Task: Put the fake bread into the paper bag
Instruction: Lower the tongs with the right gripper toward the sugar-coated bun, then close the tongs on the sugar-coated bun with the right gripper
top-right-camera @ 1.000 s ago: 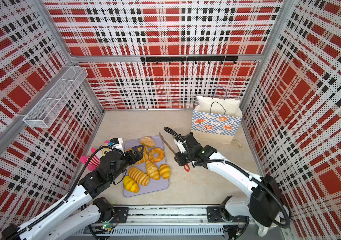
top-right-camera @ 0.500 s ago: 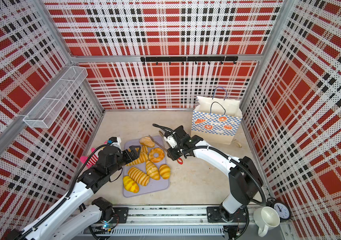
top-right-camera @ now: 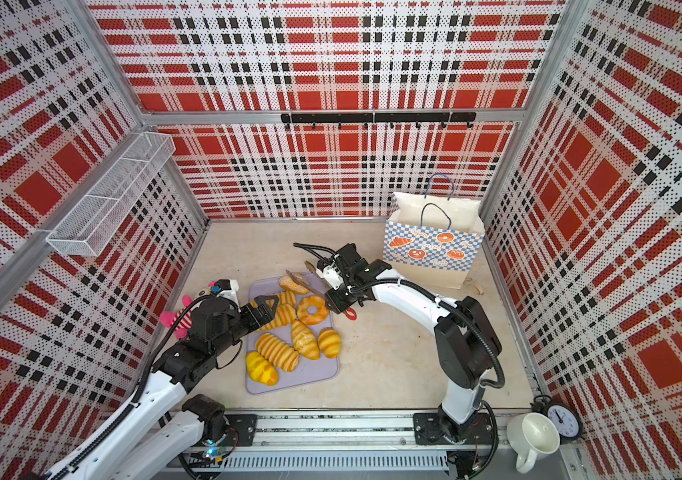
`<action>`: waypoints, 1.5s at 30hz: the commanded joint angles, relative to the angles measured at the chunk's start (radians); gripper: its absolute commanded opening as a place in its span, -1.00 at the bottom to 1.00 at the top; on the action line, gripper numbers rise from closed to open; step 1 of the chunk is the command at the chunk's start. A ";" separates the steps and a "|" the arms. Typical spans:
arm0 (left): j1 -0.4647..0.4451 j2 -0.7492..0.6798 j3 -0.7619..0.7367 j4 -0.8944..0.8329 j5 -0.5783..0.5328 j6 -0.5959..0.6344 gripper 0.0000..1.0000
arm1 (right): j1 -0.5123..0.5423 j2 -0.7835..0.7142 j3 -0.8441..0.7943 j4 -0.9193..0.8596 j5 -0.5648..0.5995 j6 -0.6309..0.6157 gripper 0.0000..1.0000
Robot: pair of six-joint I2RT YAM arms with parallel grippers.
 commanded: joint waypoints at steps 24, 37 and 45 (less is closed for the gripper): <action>0.007 0.001 -0.007 0.026 0.015 0.003 0.96 | -0.003 0.141 0.114 -0.067 -0.072 -0.099 -0.15; -0.010 -0.014 -0.009 0.024 0.005 -0.002 0.96 | -0.003 0.150 0.133 -0.080 -0.050 -0.097 -0.14; -0.016 -0.010 -0.005 0.020 -0.005 -0.002 0.96 | 0.006 0.189 0.148 -0.083 -0.043 -0.099 -0.26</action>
